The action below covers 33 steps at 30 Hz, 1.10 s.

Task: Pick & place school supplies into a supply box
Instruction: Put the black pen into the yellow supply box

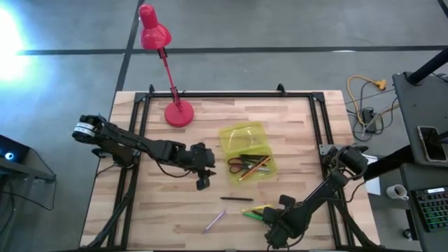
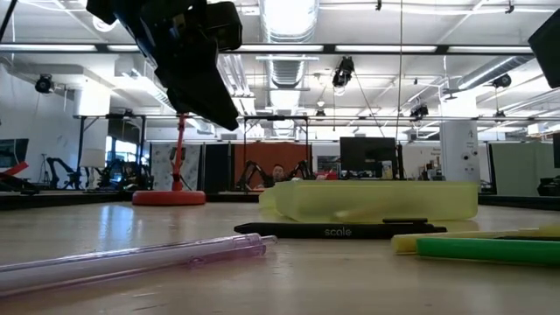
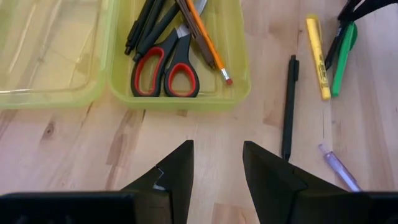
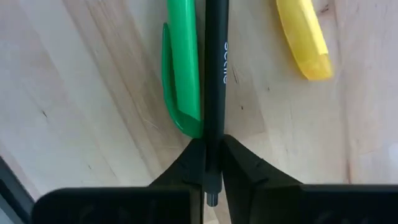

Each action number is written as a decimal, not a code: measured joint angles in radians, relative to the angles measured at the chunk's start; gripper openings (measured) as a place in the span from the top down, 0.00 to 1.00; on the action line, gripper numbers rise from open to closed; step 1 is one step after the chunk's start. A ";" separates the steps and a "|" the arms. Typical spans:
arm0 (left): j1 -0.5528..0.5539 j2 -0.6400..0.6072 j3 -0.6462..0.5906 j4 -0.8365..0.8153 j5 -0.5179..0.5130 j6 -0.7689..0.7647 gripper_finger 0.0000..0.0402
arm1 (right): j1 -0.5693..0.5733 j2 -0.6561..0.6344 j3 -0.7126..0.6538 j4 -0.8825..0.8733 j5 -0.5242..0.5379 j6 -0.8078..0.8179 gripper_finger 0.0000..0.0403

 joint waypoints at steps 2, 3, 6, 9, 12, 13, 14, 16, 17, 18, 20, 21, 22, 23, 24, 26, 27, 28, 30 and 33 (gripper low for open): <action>0.000 0.000 0.000 0.001 0.000 0.000 0.70 | 0.007 -0.008 0.016 -0.064 0.020 0.004 0.95; 0.000 0.000 0.000 0.001 0.000 0.000 0.70 | 0.009 -0.016 0.024 -0.101 0.028 0.017 0.95; 0.000 0.000 0.000 0.003 0.000 0.000 0.70 | 0.018 -0.068 0.067 -0.200 0.079 0.075 0.95; 0.000 0.001 0.000 0.008 0.000 -0.001 0.70 | 0.022 -0.110 0.084 -0.329 0.159 0.136 0.95; 0.000 0.001 0.000 0.012 0.000 -0.002 0.70 | 0.000 -0.150 0.094 -0.433 0.256 0.139 0.95; 0.000 0.001 0.000 0.012 0.000 -0.008 0.70 | -0.018 -0.162 0.095 -0.450 0.283 0.110 0.94; 0.000 0.001 0.000 0.013 0.000 -0.013 0.70 | -0.037 -0.169 0.092 -0.456 0.304 0.068 0.94; 0.000 0.001 0.000 0.012 0.000 -0.016 0.70 | -0.085 -0.167 0.079 -0.455 0.332 -0.047 0.93; 0.000 0.001 0.000 0.013 0.000 -0.016 0.70 | -0.110 -0.165 0.077 -0.454 0.349 -0.107 0.93; -0.002 0.001 0.000 0.011 0.000 -0.019 0.70 | -0.139 -0.166 0.076 -0.450 0.368 -0.167 0.93; -0.002 0.001 0.000 0.012 0.001 -0.035 0.70 | -0.200 -0.166 0.075 -0.448 0.406 -0.268 0.92; -0.002 0.001 0.000 0.011 0.001 -0.048 0.70 | -0.232 -0.166 0.071 -0.444 0.426 -0.313 0.92; -0.002 0.001 0.000 0.011 0.003 -0.061 0.70 | -0.263 -0.165 0.066 -0.439 0.443 -0.353 0.92; -0.003 0.001 0.000 0.009 0.005 -0.073 0.70 | -0.293 -0.164 0.062 -0.433 0.457 -0.390 0.92; -0.008 0.001 0.000 0.008 0.005 -0.084 0.70 | -0.324 -0.165 0.058 -0.424 0.465 -0.428 0.92; -0.015 0.001 0.000 0.004 0.004 -0.100 0.70 | -0.377 -0.166 0.051 -0.417 0.468 -0.511 0.92; -0.021 0.001 0.000 0.004 0.005 -0.105 0.70 | -0.401 -0.166 0.047 -0.411 0.459 -0.559 0.92; -0.028 0.001 0.000 0.005 0.005 -0.106 0.70 | -0.423 -0.166 0.040 -0.395 0.440 -0.602 0.92; -0.044 0.001 0.000 0.005 0.005 -0.106 0.70 | -0.457 -0.165 0.024 -0.349 0.395 -0.670 0.92; -0.067 0.001 0.000 0.004 0.005 -0.123 0.70 | -0.479 -0.164 0.003 -0.292 0.372 -0.705 0.91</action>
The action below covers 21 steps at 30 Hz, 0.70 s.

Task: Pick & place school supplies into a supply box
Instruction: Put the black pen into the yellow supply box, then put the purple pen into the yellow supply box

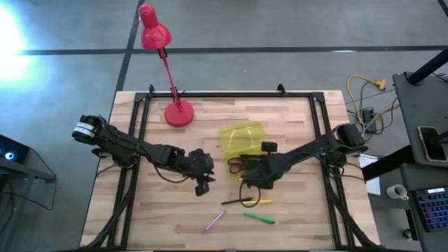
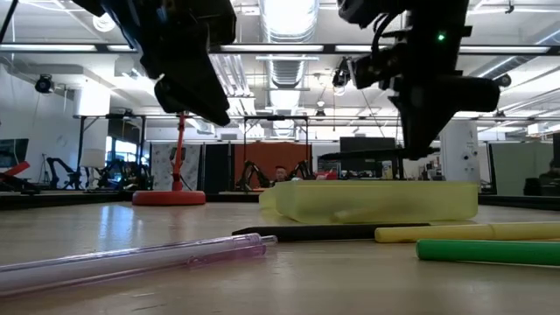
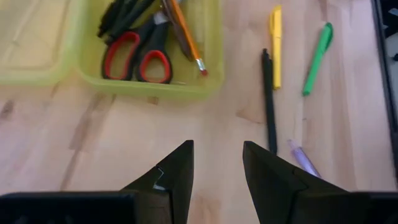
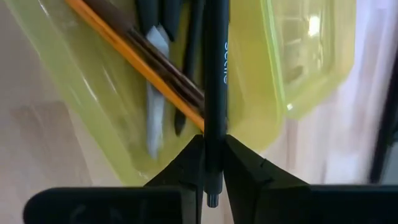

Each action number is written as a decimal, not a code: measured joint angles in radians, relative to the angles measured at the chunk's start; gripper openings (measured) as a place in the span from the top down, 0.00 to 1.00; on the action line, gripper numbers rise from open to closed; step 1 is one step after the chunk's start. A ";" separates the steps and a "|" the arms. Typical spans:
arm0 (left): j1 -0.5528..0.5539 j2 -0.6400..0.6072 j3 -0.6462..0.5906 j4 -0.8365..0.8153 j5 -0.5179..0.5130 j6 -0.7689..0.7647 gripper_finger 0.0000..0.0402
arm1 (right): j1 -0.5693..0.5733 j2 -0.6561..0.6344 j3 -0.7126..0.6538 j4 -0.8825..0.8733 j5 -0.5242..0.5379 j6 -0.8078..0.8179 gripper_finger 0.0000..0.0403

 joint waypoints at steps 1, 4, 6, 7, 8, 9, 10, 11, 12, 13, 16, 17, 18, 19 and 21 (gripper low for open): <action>-0.006 0.000 0.000 0.000 0.000 -0.008 0.70 | 0.000 0.000 -0.001 0.019 0.000 -0.002 0.90; -0.022 0.000 -0.002 0.001 0.000 -0.027 0.70 | 0.004 -0.007 -0.001 0.082 0.002 0.001 0.86; -0.030 0.000 -0.006 -0.002 0.000 -0.028 0.70 | 0.006 -0.015 -0.001 0.117 0.002 0.010 0.83; -0.032 0.000 -0.006 -0.001 0.000 -0.028 0.70 | 0.007 -0.017 0.000 0.125 0.002 0.011 0.80; -0.034 0.000 -0.008 -0.002 0.000 -0.028 0.70 | 0.007 -0.017 0.000 0.126 0.002 0.013 0.78; -0.035 0.000 -0.008 -0.002 0.000 -0.029 0.70 | 0.008 -0.017 0.000 0.124 0.002 0.019 0.76; -0.034 0.000 -0.008 -0.002 0.000 -0.029 0.70 | 0.011 -0.017 -0.001 0.123 0.001 0.029 0.73; -0.034 0.000 -0.009 -0.002 0.000 -0.029 0.70 | 0.012 -0.017 -0.001 0.121 -0.001 0.042 0.71; -0.034 0.000 -0.011 -0.004 0.000 -0.029 0.70 | 0.014 -0.017 -0.001 0.118 -0.003 0.060 0.69; -0.034 0.000 -0.011 -0.004 0.000 -0.030 0.70 | 0.018 -0.017 -0.001 0.114 -0.003 0.078 0.67; -0.034 0.000 -0.012 -0.005 0.000 -0.061 0.70 | 0.047 -0.020 0.004 0.092 -0.003 0.126 0.61; -0.035 0.000 -0.012 -0.007 0.001 -0.074 0.70 | 0.064 -0.024 0.010 0.094 -0.003 0.140 0.59; -0.037 0.000 -0.014 -0.007 0.001 -0.085 0.70 | 0.085 -0.028 0.013 0.096 -0.003 0.156 0.58; -0.037 0.000 -0.015 -0.009 0.001 -0.097 0.70 | 0.106 -0.029 0.016 0.094 -0.005 0.181 0.57; -0.039 0.000 -0.016 -0.005 0.002 -0.123 0.70 | 0.152 -0.030 0.023 0.092 -0.032 0.256 0.56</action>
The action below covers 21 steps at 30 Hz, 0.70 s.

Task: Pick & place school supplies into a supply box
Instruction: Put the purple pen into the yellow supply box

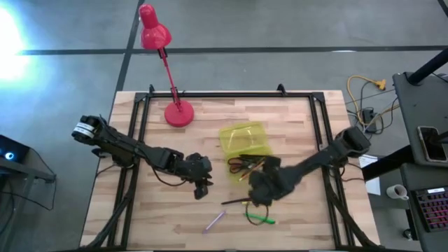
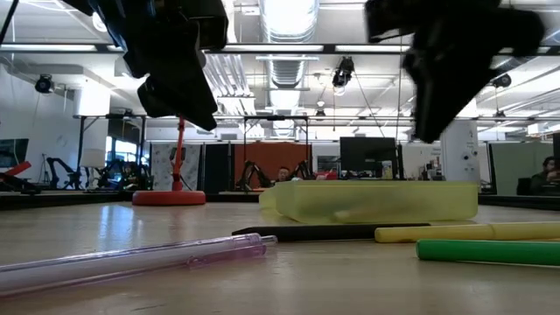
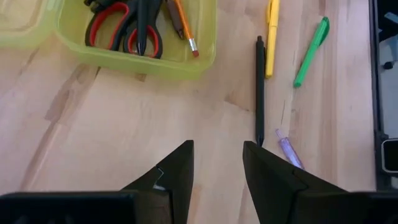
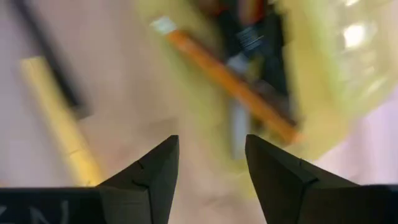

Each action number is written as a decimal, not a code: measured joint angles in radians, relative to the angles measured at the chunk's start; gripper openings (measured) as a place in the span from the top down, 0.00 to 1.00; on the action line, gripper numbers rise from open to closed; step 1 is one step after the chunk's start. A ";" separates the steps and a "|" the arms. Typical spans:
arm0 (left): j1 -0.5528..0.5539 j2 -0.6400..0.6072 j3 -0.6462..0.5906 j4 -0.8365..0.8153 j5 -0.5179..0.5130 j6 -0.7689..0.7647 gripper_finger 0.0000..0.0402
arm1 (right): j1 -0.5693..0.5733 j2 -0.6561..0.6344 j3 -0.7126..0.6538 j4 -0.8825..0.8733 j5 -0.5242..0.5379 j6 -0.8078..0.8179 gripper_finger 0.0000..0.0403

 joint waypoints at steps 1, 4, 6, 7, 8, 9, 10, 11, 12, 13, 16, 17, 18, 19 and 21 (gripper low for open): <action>-0.002 0.000 -0.001 0.001 0.000 -0.020 0.70 | 0.022 0.001 0.003 0.000 -0.026 0.046 0.56; -0.002 0.004 -0.002 0.016 0.029 -0.021 0.70 | 0.090 0.001 0.012 0.007 -0.104 0.229 0.56; -0.002 0.004 -0.002 0.032 0.062 0.027 0.70 | 0.137 0.002 0.015 0.007 -0.150 0.380 0.57; -0.002 0.004 -0.002 0.041 0.068 0.047 0.70 | 0.159 0.003 0.017 0.007 -0.165 0.454 0.57; -0.002 0.004 -0.002 0.048 0.069 0.057 0.70 | 0.180 0.003 0.020 0.007 -0.177 0.526 0.57; -0.002 0.004 -0.002 0.049 0.070 0.059 0.70 | 0.199 0.003 0.023 0.007 -0.184 0.596 0.57; -0.002 0.004 -0.002 0.050 0.069 0.059 0.70 | 0.218 0.003 0.024 0.007 -0.187 0.663 0.57; -0.002 0.004 -0.002 0.055 0.069 0.060 0.70 | 0.233 0.003 0.025 0.007 -0.188 0.724 0.57; -0.002 0.004 -0.002 0.060 0.069 0.060 0.70 | 0.248 0.003 0.025 0.006 -0.188 0.778 0.57; -0.002 0.004 -0.003 0.063 0.069 0.060 0.70 | 0.261 0.003 0.025 0.006 -0.187 0.821 0.57; -0.002 0.004 -0.015 0.053 0.074 0.031 0.70 | 0.288 0.003 0.023 0.006 -0.185 0.881 0.58; -0.002 0.005 -0.019 0.052 0.079 0.007 0.70 | 0.294 0.005 0.022 0.005 -0.182 0.880 0.58; -0.002 0.005 -0.023 0.052 0.085 -0.023 0.70 | 0.300 0.007 0.021 0.003 -0.179 0.865 0.58; -0.005 0.005 -0.026 0.052 0.087 -0.057 0.70 | 0.302 0.008 0.018 0.003 -0.177 0.839 0.58; -0.012 0.005 -0.034 0.052 0.088 -0.134 0.70 | 0.304 0.010 0.010 0.002 -0.176 0.772 0.58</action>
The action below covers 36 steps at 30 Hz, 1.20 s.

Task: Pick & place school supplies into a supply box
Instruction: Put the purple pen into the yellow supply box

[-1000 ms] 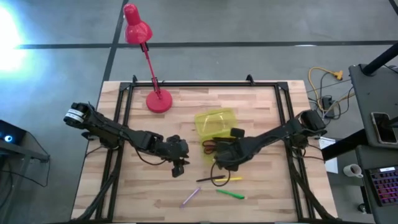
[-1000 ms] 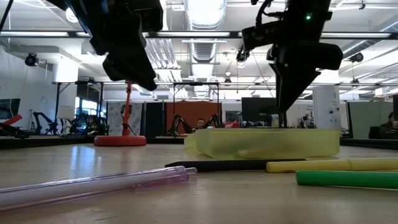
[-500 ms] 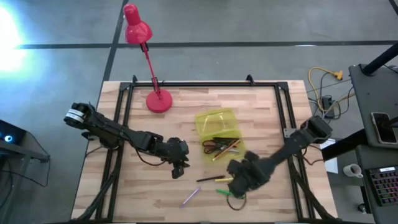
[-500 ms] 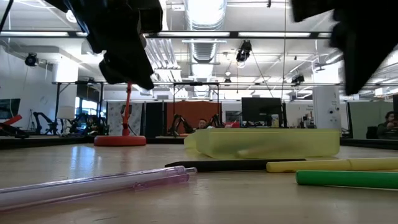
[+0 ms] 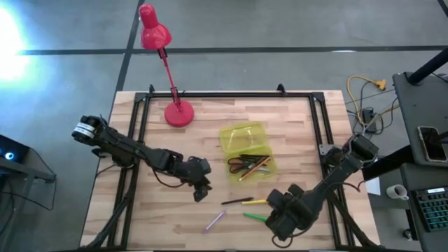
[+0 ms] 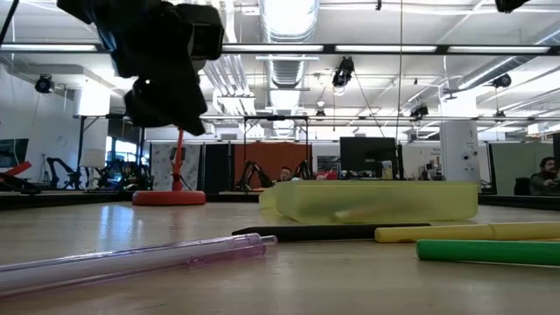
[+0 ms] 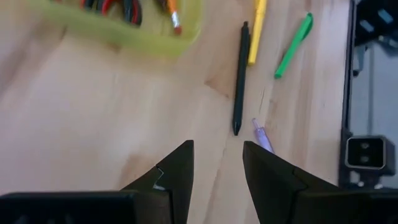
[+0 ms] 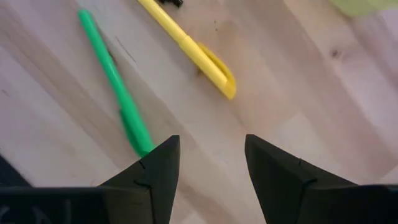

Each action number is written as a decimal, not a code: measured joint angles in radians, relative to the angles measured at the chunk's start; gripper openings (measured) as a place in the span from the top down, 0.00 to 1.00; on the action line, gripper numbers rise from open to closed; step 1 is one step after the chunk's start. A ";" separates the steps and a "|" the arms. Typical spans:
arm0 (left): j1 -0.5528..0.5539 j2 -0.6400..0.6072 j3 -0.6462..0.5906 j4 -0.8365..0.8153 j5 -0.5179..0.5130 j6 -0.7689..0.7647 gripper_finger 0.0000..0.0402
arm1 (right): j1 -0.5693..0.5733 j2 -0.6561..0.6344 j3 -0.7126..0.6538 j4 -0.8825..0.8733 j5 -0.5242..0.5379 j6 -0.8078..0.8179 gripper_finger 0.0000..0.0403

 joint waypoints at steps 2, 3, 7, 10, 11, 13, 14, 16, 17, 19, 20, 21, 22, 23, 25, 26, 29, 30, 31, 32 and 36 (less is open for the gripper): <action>-0.015 0.000 -0.008 -0.001 -0.004 -0.080 0.70 | -0.001 0.001 -0.011 0.000 0.000 -0.065 0.58; -0.024 0.000 -0.011 -0.001 -0.010 -0.121 0.70 | -0.001 0.001 -0.019 -0.002 0.001 -0.090 0.58; -0.072 0.003 -0.018 -0.014 -0.074 -0.257 0.70 | -0.001 0.001 -0.049 -0.006 0.002 -0.129 0.58; -0.114 0.020 -0.002 -0.121 -0.165 -0.376 0.70 | -0.001 0.001 -0.074 -0.006 0.013 -0.168 0.58; -0.125 0.029 0.008 -0.156 -0.188 -0.410 0.70 | 0.001 0.001 -0.081 -0.005 0.023 -0.178 0.58; -0.145 0.042 0.031 -0.183 -0.227 -0.447 0.69 | 0.000 0.001 -0.090 -0.005 0.030 -0.206 0.58; -0.154 0.048 0.043 -0.182 -0.242 -0.459 0.69 | 0.000 0.001 -0.094 -0.004 0.030 -0.227 0.58; -0.161 0.066 0.075 -0.180 -0.254 -0.481 0.68 | 0.000 0.001 -0.102 -0.003 0.030 -0.266 0.58; -0.161 0.080 0.092 -0.180 -0.254 -0.487 0.67 | 0.000 0.001 -0.105 -0.002 0.030 -0.282 0.58; -0.160 0.112 0.131 -0.181 -0.254 -0.492 0.64 | 0.000 0.001 -0.110 -0.002 0.030 -0.305 0.58; -0.160 0.131 0.154 -0.181 -0.254 -0.492 0.63 | 0.000 0.001 -0.111 -0.002 0.030 -0.314 0.58; -0.160 0.152 0.179 -0.187 -0.254 -0.491 0.62 | 0.000 0.001 -0.112 -0.002 0.030 -0.323 0.58; -0.160 0.173 0.207 -0.202 -0.254 -0.480 0.61 | 0.000 0.001 -0.112 -0.002 0.030 -0.331 0.58; -0.160 0.195 0.239 -0.228 -0.254 -0.464 0.60 | 0.000 0.001 -0.112 -0.002 0.030 -0.336 0.58; -0.165 0.249 0.315 -0.313 -0.254 -0.452 0.60 | 0.000 0.001 -0.113 -0.002 0.030 -0.340 0.58; -0.171 0.280 0.362 -0.367 -0.258 -0.449 0.60 | 0.000 0.001 -0.114 -0.002 0.030 -0.342 0.58; -0.194 0.383 0.506 -0.539 -0.279 -0.419 0.61 | 0.001 0.001 -0.115 -0.002 0.030 -0.348 0.58; -0.200 0.419 0.555 -0.578 -0.279 -0.402 0.62 | 0.001 0.001 -0.116 -0.002 0.029 -0.353 0.58; -0.208 0.453 0.597 -0.605 -0.279 -0.395 0.63 | 0.003 0.001 -0.117 -0.003 0.029 -0.358 0.58; -0.215 0.487 0.637 -0.624 -0.279 -0.393 0.63 | 0.003 0.001 -0.117 -0.002 0.029 -0.363 0.58; -0.228 0.595 0.768 -0.625 -0.233 -0.395 0.64 | 0.009 0.001 -0.120 -0.002 0.029 -0.363 0.58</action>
